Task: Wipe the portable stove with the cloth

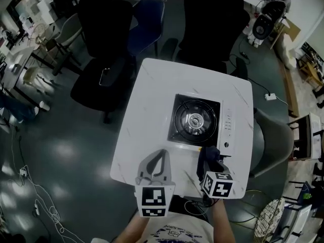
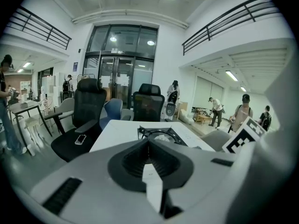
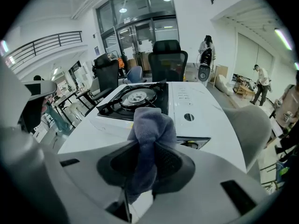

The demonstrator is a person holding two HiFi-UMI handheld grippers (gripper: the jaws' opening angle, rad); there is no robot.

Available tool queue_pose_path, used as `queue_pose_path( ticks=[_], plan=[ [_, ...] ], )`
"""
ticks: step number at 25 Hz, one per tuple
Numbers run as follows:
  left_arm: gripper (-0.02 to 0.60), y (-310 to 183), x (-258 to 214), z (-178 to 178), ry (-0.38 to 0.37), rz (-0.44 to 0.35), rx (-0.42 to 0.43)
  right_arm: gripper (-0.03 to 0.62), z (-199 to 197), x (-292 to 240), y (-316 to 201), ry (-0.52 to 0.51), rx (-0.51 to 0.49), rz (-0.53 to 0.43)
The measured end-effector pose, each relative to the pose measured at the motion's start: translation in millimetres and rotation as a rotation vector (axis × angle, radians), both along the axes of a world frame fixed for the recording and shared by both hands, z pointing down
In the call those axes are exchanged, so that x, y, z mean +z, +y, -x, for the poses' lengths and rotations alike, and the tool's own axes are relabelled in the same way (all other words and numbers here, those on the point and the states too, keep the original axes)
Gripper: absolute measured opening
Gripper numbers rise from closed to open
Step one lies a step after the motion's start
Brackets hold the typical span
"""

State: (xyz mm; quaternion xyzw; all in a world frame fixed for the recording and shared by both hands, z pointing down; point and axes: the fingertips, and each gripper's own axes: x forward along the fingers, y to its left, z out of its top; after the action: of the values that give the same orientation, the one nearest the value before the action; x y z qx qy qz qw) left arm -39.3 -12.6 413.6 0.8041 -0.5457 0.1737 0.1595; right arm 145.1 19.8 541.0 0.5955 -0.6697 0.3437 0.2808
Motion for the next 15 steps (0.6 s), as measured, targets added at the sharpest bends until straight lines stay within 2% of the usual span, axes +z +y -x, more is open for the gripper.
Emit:
queue_pose_path(
  ticks=[15],
  plan=[
    [0.02,-3,5,38,-0.004,0.009,-0.093,0.1,59,1,-17,-0.019,-0.17,0.008]
  ],
)
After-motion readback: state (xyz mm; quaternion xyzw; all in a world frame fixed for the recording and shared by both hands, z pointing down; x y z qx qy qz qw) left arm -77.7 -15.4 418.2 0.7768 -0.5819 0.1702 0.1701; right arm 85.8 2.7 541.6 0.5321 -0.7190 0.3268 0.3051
